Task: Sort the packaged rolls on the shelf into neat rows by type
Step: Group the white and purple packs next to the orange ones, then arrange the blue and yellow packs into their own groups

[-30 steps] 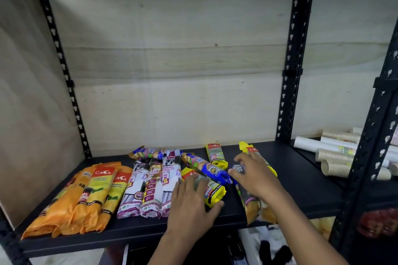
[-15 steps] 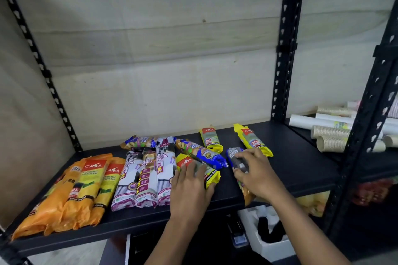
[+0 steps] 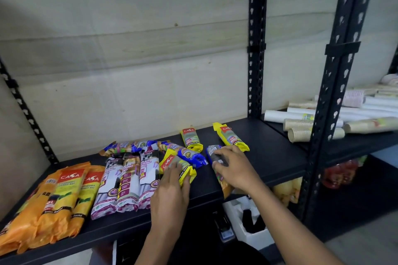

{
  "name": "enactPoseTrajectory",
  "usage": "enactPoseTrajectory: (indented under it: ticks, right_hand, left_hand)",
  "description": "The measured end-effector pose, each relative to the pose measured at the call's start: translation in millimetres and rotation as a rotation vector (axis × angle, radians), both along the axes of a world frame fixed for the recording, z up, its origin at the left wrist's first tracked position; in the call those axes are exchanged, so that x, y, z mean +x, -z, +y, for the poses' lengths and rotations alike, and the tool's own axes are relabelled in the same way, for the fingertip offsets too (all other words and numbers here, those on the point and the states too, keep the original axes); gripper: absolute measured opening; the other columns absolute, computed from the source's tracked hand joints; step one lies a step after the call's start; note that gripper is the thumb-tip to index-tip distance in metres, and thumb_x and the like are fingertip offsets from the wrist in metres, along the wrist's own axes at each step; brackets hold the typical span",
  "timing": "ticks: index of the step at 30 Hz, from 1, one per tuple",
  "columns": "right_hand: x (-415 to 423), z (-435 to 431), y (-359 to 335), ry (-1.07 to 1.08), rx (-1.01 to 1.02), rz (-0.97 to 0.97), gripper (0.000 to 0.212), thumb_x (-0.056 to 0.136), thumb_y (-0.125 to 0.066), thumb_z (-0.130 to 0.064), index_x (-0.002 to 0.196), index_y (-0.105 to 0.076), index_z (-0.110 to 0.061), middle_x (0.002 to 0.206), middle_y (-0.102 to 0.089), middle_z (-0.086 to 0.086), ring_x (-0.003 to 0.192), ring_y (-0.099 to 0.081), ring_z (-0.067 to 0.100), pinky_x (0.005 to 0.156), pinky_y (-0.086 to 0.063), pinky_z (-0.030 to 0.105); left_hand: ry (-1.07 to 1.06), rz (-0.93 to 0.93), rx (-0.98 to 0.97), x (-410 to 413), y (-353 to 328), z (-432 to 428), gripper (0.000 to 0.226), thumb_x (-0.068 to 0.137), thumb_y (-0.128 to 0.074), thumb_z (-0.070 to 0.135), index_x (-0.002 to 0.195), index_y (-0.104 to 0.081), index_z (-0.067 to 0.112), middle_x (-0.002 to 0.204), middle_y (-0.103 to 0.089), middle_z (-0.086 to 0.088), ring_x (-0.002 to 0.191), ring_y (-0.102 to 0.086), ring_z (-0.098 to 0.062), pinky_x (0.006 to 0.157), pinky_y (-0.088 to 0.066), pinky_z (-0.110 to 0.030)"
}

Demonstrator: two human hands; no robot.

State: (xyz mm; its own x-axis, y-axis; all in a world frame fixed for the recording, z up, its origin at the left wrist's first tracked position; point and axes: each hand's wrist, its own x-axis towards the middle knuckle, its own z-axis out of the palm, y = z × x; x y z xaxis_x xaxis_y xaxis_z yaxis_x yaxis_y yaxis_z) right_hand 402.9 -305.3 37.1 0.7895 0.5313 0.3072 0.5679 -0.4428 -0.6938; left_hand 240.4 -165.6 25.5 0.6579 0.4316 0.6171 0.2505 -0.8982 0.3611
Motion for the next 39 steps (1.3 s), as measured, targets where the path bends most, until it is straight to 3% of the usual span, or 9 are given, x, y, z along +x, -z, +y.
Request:
enactPoseTrajectory:
  ticks: [3, 6, 13, 18, 21, 26, 31, 34, 39]
  right_hand:
    - [0.1, -9.6, -9.8, -0.025, 0.069, 0.071, 0.037, 0.091, -0.061, -0.039, 0.128, -0.061, -0.033, 0.128, -0.049, -0.011, 0.115, -0.047, 0.004, 0.094, -0.038, 0.023]
    - [-0.2, -23.5, -16.6, -0.018, 0.147, 0.132, 0.033, 0.092, -0.061, -0.034, 0.125, -0.063, -0.033, 0.124, -0.059, -0.011, 0.108, -0.058, 0.002, 0.088, -0.046, 0.022]
    - [23.6, -81.2, -19.2, 0.14, 0.193, 0.124, 0.021, 0.093, -0.061, -0.024, 0.111, -0.068, -0.03, 0.109, -0.069, -0.013, 0.099, -0.062, 0.0, 0.078, -0.044, 0.014]
    - [42.9, -116.0, -19.9, 0.225, 0.126, -0.004, 0.026, 0.093, -0.061, -0.018, 0.118, -0.068, -0.019, 0.111, -0.069, -0.006, 0.096, -0.061, 0.003, 0.083, -0.04, 0.017]
    - [56.4, -129.6, -14.1, 0.218, 0.088, -0.022, 0.028, 0.094, -0.06, -0.019, 0.121, -0.065, -0.019, 0.115, -0.067, -0.006, 0.102, -0.061, 0.005, 0.087, -0.042, 0.018]
    - [77.0, -144.7, 1.0, 0.221, 0.018, -0.072, 0.028, 0.095, -0.06, -0.023, 0.122, -0.063, -0.021, 0.114, -0.064, -0.007, 0.104, -0.059, 0.004, 0.088, -0.043, 0.018]
    - [95.4, -150.5, 32.5, 0.196, -0.166, -0.119, 0.025, 0.093, -0.061, -0.034, 0.115, -0.066, -0.024, 0.108, -0.055, -0.012, 0.108, -0.057, 0.009, 0.092, -0.042, 0.021]
    - [101.9, -149.8, 41.7, 0.218, -0.213, -0.176, 0.026, 0.09, -0.064, -0.04, 0.11, -0.069, -0.025, 0.107, -0.051, -0.014, 0.107, -0.054, 0.01, 0.094, -0.043, 0.025]
    - [96.0, -143.2, 38.7, 0.255, -0.284, -0.235, 0.028, 0.091, -0.062, -0.044, 0.112, -0.063, -0.027, 0.111, -0.05, -0.01, 0.106, -0.051, 0.014, 0.088, -0.046, 0.031]
  left_hand:
    - [0.056, -0.125, 0.018, 3.5, -13.2, -10.9, 0.041, 0.093, -0.062, 0.026, 0.13, -0.059, 0.01, 0.137, -0.06, -0.008, 0.124, -0.059, -0.026, 0.085, -0.058, -0.044]
    - [0.124, -0.166, 0.05, 19.5, -28.2, -19.1, 0.041, 0.092, -0.066, 0.018, 0.13, -0.06, 0.007, 0.142, -0.056, -0.009, 0.135, -0.049, -0.026, 0.1, -0.049, -0.04]
    - [0.339, -0.075, 0.158, 77.0, -49.3, -63.8, 0.043, 0.089, -0.072, 0.021, 0.129, -0.061, 0.009, 0.14, -0.057, -0.009, 0.132, -0.051, -0.028, 0.103, -0.047, -0.041]
    - [0.435, -0.021, 0.196, 100.6, -35.8, -91.2, 0.041, 0.082, -0.077, 0.022, 0.12, -0.065, 0.012, 0.133, -0.062, -0.006, 0.123, -0.058, -0.026, 0.097, -0.052, -0.039]
    - [0.506, 0.023, 0.244, 108.6, -25.3, -105.7, 0.039, 0.08, -0.078, 0.03, 0.116, -0.066, 0.019, 0.127, -0.064, 0.001, 0.12, -0.058, -0.018, 0.094, -0.051, -0.03]
    - [0.537, 0.145, 0.34, 112.2, -12.9, -119.8, 0.047, 0.061, -0.087, 0.046, 0.101, -0.068, 0.029, 0.109, -0.064, 0.012, 0.101, -0.062, -0.005, 0.071, -0.054, -0.014]
    - [0.583, 0.297, 0.242, 119.4, -12.1, -121.3, 0.046, 0.088, -0.066, 0.032, 0.128, -0.048, 0.018, 0.135, -0.044, -0.002, 0.119, -0.052, -0.023, 0.088, -0.054, -0.04]
    - [0.5, 0.417, 0.188, 118.3, -26.3, -125.7, 0.053, 0.094, -0.06, 0.034, 0.136, -0.033, 0.017, 0.141, -0.026, -0.008, 0.112, -0.053, -0.036, 0.088, -0.047, -0.05]
    - [0.473, 0.397, 0.29, 115.3, -25.3, -120.1, 0.061, 0.091, -0.063, 0.042, 0.138, -0.035, 0.014, 0.134, -0.035, -0.014, 0.109, -0.052, -0.042, 0.097, -0.043, -0.053]
